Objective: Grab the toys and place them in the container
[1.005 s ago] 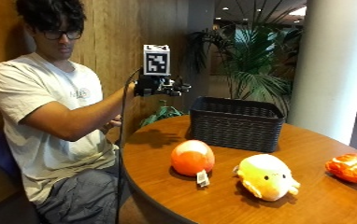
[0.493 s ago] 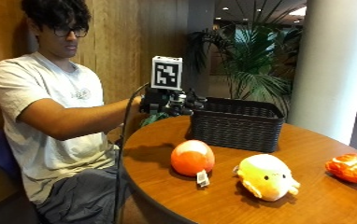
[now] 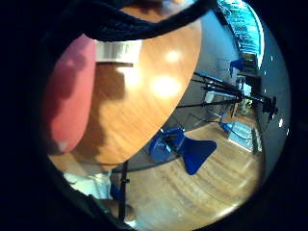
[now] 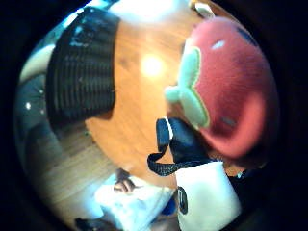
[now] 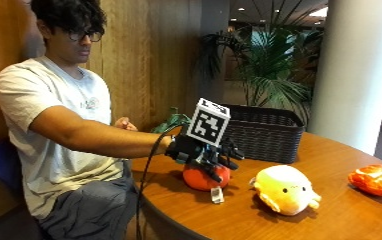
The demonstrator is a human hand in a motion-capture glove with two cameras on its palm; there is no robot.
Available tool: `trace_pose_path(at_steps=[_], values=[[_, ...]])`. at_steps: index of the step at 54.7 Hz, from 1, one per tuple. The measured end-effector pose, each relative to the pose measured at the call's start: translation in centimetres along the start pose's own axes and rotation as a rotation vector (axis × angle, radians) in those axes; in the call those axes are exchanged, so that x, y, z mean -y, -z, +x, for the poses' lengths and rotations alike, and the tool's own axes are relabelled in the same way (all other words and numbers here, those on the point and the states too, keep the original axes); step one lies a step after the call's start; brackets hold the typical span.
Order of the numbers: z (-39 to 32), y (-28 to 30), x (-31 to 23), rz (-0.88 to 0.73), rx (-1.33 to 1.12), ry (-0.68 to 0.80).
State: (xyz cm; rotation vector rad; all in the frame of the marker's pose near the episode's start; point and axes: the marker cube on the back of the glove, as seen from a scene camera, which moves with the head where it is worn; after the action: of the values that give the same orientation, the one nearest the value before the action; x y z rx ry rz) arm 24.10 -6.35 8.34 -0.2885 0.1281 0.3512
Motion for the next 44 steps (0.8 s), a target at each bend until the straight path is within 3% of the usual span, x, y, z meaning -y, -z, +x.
trace_pose_path(at_steps=[16, 31, 44], values=[[0.4, -2.2, 0.9, -0.168, 0.120, 0.060], [-0.8, -1.5, 1.8, 0.131, 0.082, 0.081], [-1.9, 1.6, 0.4, 0.192, 0.094, 0.151]])
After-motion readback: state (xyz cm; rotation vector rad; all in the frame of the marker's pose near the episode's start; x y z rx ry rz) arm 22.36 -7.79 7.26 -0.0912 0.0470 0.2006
